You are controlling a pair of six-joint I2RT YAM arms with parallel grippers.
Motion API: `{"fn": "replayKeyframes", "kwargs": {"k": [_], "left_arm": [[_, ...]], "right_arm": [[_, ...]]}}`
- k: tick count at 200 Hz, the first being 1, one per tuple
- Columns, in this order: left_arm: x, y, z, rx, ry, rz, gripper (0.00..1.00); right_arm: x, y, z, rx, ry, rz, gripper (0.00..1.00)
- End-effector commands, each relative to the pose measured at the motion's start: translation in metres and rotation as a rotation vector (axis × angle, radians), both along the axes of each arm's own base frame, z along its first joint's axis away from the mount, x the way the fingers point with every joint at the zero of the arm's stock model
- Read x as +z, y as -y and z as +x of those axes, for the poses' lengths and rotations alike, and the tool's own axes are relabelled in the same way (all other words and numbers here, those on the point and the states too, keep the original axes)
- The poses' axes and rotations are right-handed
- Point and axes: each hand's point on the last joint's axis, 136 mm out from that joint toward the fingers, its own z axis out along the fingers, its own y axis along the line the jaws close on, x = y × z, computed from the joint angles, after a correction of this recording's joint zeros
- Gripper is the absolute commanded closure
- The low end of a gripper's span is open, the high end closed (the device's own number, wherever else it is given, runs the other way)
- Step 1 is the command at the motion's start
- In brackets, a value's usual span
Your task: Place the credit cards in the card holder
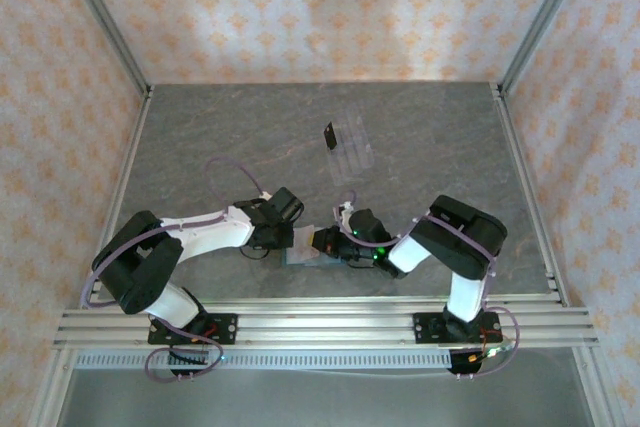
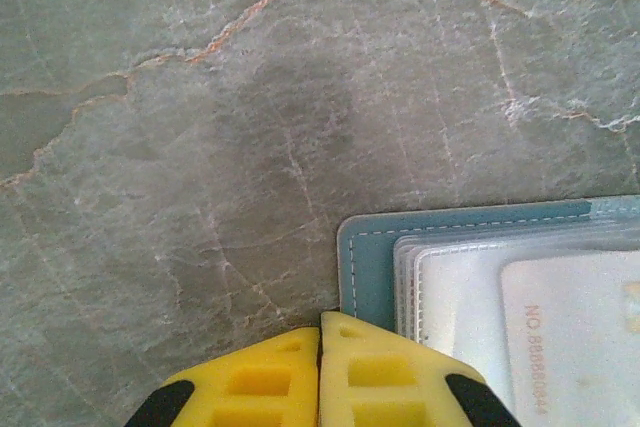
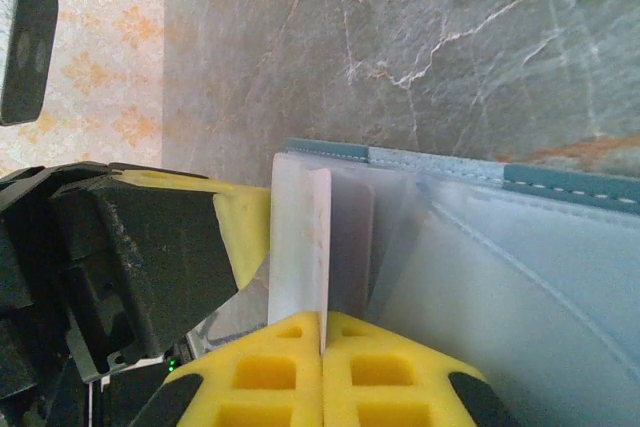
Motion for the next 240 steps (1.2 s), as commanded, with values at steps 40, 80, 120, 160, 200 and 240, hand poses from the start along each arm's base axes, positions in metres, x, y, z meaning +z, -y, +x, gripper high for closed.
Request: {"fn": "replayKeyframes", "kwargs": {"k": [40,80,120,160,200,240], "left_arm": [[-0.032,0.0,-0.018,-0.005,-0.071,0.0,0.93],[-0.033,0.001,-0.018,-0.008,-0.072,-0.003,0.93],[-0.035,0.002,-0.019,-0.011,-0.073,-0.002,0.93],[-0.036,0.0,-0.02,-0.01,-0.072,0.001,0.93],[-0.038,-0.003,-0.022,-0.004,-0.072,0.001,0.93],[-0.039,-0.003,-0.023,-0.003,-0.072,0.001,0.93]], "right_arm": [[-0.032,0.013,-0.015,-0.029,-0.059,-0.135,0.9],[-0.03,0.012,-0.016,-0.042,-0.044,-0.158,0.88],[-0.032,0.004,-0.021,-0.024,-0.032,-0.194,0.8],[-0.025,0.012,-0.022,-0.026,-0.013,-0.234,0.68],[-0.017,0.019,-0.026,0.032,-0.006,-0.365,0.6],[-0.004,0.029,-0.023,0.057,0.028,-0.49,0.58]]}}
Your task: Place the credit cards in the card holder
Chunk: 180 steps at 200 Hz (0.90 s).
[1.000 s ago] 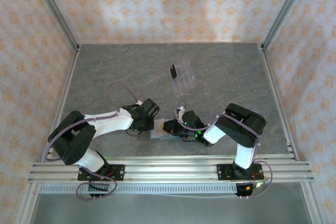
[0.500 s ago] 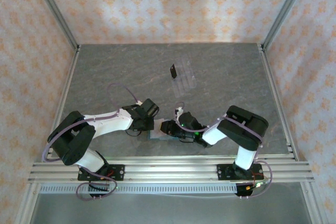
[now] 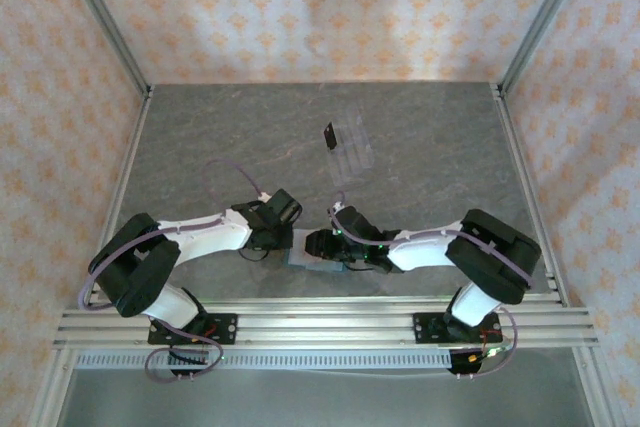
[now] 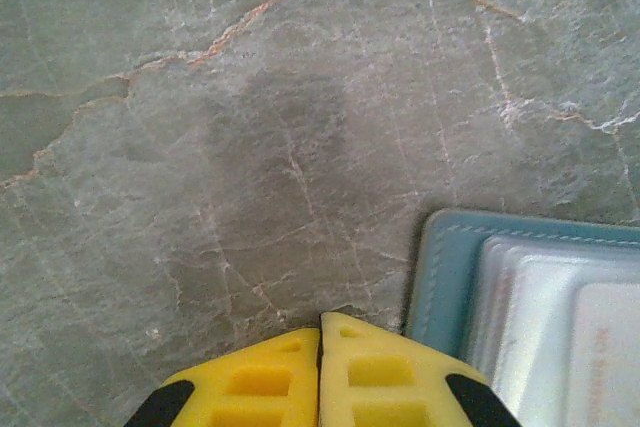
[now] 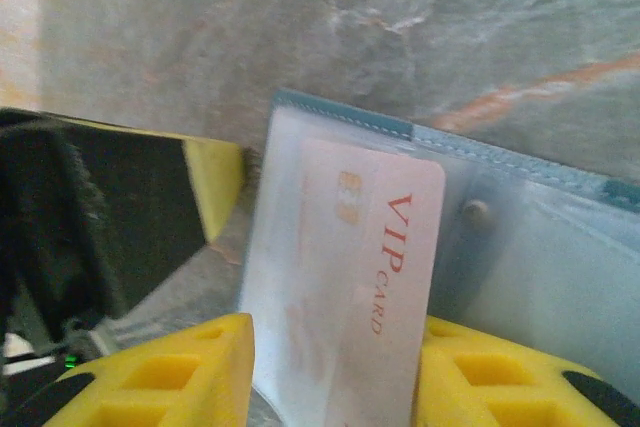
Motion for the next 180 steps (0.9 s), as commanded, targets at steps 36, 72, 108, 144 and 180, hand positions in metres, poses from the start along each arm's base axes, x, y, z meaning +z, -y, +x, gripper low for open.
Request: {"fn": "replayKeyframes", "kwargs": {"k": [36,72,108,144,180], "left_arm": [[-0.037,-0.002,-0.022,-0.005,-0.092,0.012,0.93],[-0.038,-0.003,-0.022,-0.005,-0.092,0.014,0.93],[-0.039,-0.002,-0.022,-0.007,-0.094,0.013,0.93],[-0.041,-0.001,-0.022,-0.007,-0.097,0.011,0.93],[-0.043,0.0,-0.023,-0.009,-0.101,0.003,0.93]], "right_arm": [[-0.005,0.019,-0.005,0.053,-0.001,-0.209,0.58],[-0.007,0.024,-0.004,0.046,-0.005,-0.247,0.62],[-0.003,0.019,-0.004,0.056,-0.006,-0.235,0.73],[-0.001,0.017,-0.005,0.065,-0.009,-0.222,0.82],[-0.002,0.014,-0.005,0.069,-0.017,-0.215,0.94]]}}
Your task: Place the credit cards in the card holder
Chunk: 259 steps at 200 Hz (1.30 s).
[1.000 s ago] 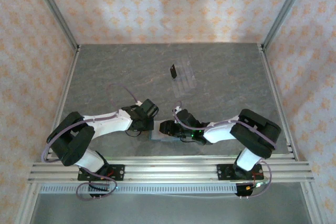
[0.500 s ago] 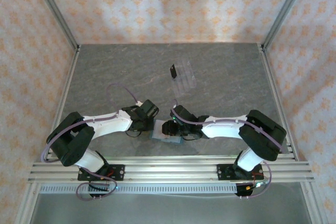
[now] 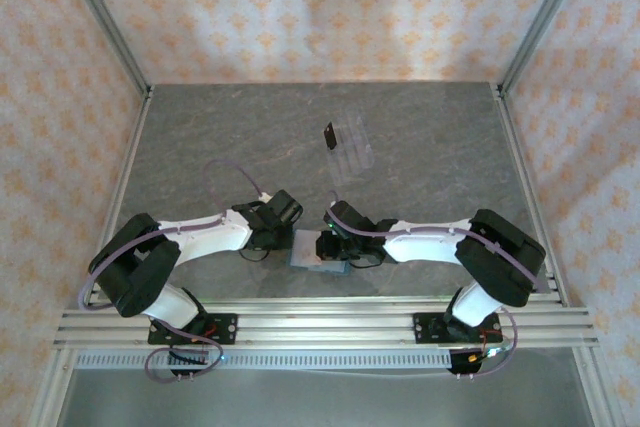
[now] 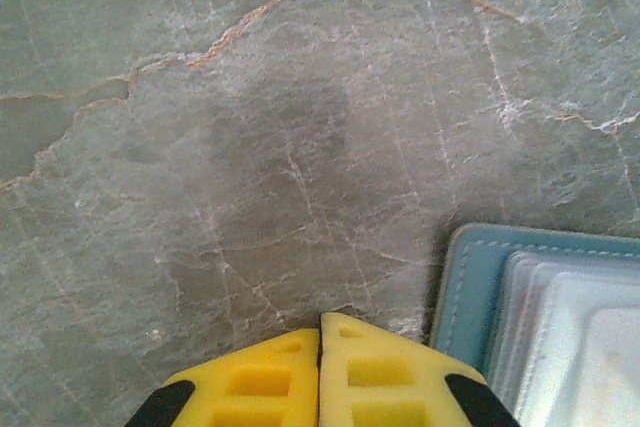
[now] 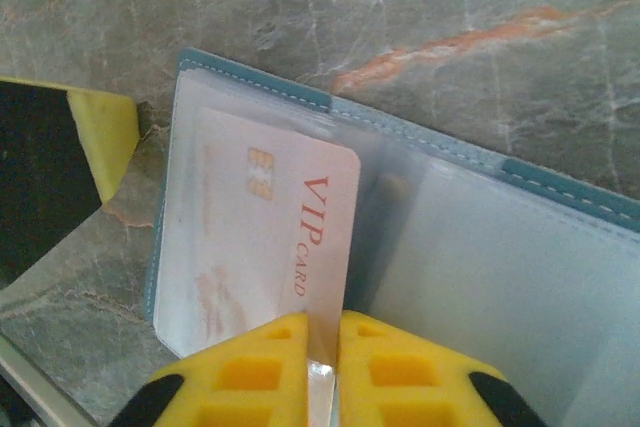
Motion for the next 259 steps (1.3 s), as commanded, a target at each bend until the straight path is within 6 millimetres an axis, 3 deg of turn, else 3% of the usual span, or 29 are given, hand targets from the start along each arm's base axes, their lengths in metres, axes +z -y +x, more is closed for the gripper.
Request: {"fn": "replayKeyframes", "kwargs": {"k": [1,16,101,175,235,259], "left_arm": [[-0.042,0.0,-0.023,-0.006,-0.107,-0.003,0.93],[-0.043,0.001,-0.023,-0.004,-0.107,-0.006,0.93],[-0.047,0.005,-0.028,-0.006,-0.108,-0.01,0.93],[-0.051,0.013,-0.032,-0.008,-0.108,-0.02,0.93],[-0.055,0.019,-0.037,-0.005,-0.108,-0.026,0.93],[-0.055,0.015,-0.037,0.012,-0.104,-0.014,0.94]], "right_arm": [[0.005,-0.005,0.0,0.01,0.003,0.003,0.94],[0.004,-0.008,0.0,0.008,-0.008,0.016,1.0],[-0.005,-0.023,0.003,-0.073,-0.065,0.114,1.0],[-0.001,-0.021,0.014,-0.208,0.038,0.116,1.0],[-0.005,-0.041,0.009,-0.187,0.009,0.14,1.0],[-0.005,-0.033,0.008,-0.195,0.022,0.119,0.85]]}}
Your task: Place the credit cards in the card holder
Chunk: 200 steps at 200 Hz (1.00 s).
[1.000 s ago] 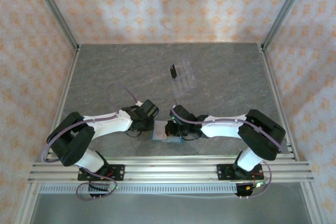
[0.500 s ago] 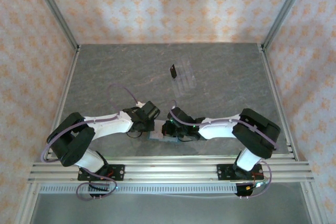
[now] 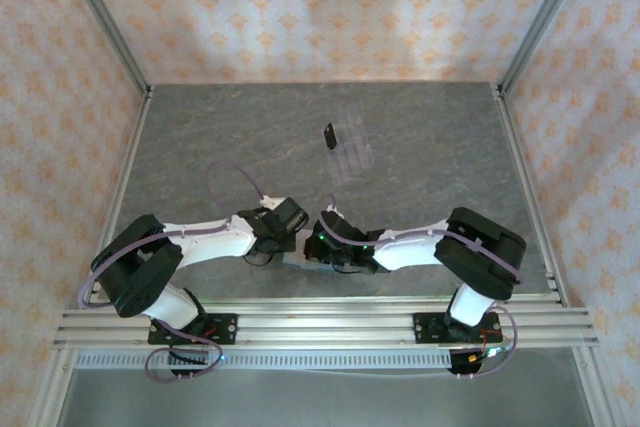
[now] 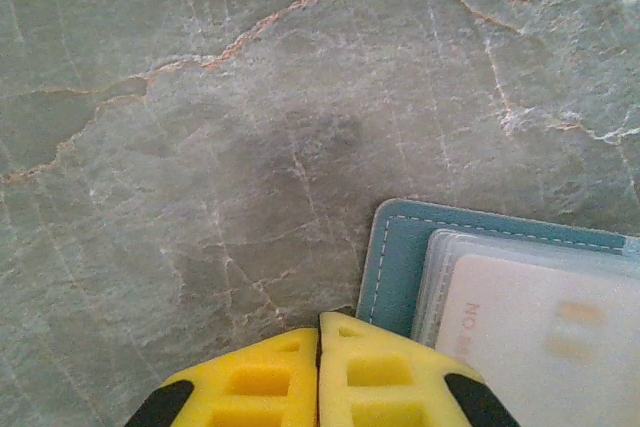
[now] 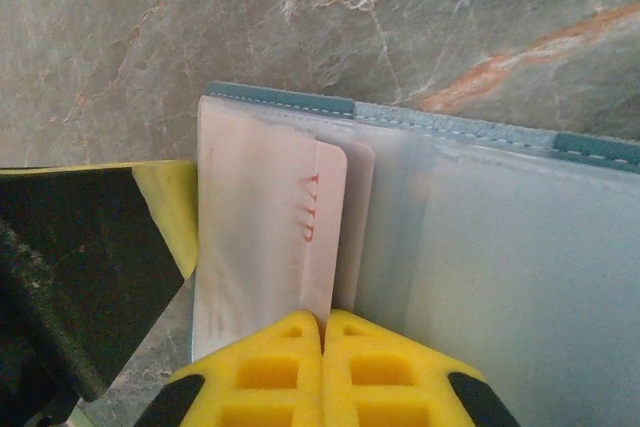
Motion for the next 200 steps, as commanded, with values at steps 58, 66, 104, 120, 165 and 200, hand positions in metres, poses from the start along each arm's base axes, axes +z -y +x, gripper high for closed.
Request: {"fn": "replayKeyframes", "kwargs": {"k": [58,66,104,120,165,200], "left_arm": [[-0.054,0.005,-0.038,0.012,-0.144,-0.073,0.94],[-0.054,0.005,-0.037,0.015,-0.143,-0.072,0.94],[-0.055,0.003,-0.039,0.016,-0.144,-0.072,0.94],[-0.055,0.003,-0.039,0.016,-0.146,-0.073,0.94],[-0.055,0.004,-0.039,0.012,-0.146,-0.071,0.94],[-0.055,0.003,-0.039,0.015,-0.144,-0.071,0.94]], "right_arm": [[0.016,0.044,-0.001,0.051,-0.008,-0.251,0.65],[0.017,0.048,-0.001,0.063,-0.013,-0.269,0.64],[0.033,0.068,0.008,0.063,0.024,-0.335,0.64],[0.033,0.075,0.013,0.061,0.016,-0.353,0.64],[0.022,0.069,0.016,0.098,-0.018,-0.365,0.64],[0.012,0.059,0.017,0.112,-0.038,-0.347,0.64]]}}
